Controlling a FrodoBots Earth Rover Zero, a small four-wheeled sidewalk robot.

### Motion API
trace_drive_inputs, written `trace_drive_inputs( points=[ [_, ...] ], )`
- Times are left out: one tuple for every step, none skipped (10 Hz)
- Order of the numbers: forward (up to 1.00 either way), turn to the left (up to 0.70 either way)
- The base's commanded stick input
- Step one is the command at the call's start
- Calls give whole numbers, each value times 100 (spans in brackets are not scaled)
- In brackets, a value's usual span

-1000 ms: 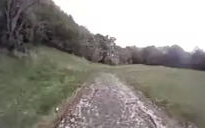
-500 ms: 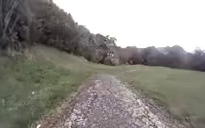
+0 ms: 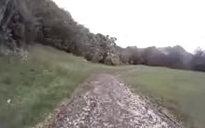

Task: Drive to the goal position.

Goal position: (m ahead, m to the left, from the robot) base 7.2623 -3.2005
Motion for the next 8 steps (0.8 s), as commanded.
trace_drive_inputs(
  points=[
    [85, 0],
    [85, 0],
    [85, -5],
    [85, -23],
    [85, 0],
    [85, 0],
    [85, 0],
    [85, 0]
  ],
)
